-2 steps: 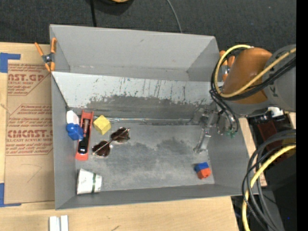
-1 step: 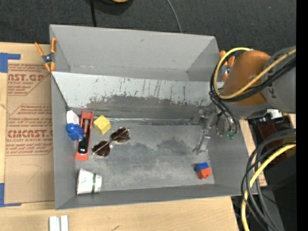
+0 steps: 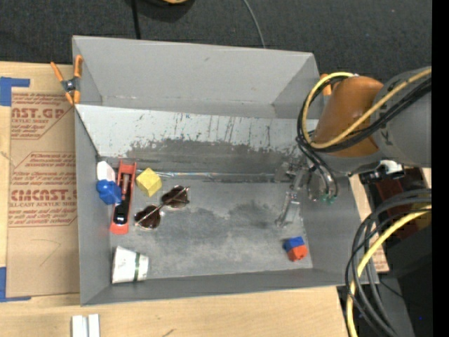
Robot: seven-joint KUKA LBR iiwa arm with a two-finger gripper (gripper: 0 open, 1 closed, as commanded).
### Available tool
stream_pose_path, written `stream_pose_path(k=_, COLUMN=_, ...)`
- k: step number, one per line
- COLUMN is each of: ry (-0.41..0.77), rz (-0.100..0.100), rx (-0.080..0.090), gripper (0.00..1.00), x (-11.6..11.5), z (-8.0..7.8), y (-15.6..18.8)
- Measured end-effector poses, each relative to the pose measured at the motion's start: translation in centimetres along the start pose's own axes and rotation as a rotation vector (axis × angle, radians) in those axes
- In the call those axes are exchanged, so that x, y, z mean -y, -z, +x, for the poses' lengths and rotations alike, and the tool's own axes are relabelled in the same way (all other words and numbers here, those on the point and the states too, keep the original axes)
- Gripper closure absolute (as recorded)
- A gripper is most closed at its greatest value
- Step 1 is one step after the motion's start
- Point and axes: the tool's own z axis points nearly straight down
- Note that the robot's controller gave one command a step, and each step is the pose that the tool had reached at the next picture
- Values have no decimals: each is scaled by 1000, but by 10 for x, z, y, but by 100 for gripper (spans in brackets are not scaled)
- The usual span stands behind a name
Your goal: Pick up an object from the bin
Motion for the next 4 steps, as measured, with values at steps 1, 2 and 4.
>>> stream_pose_path(k=1, ry=19, rz=-3, rx=9, gripper=0, x=-10, z=7, y=-13)
stream_pose_path(k=2, ry=25, rz=-1, rx=2, gripper=0, x=-16, z=13, y=-32)
stream_pose_path(k=4, ry=-28, rz=-1, rx=2, gripper=0, x=21, z=39, y=-35)
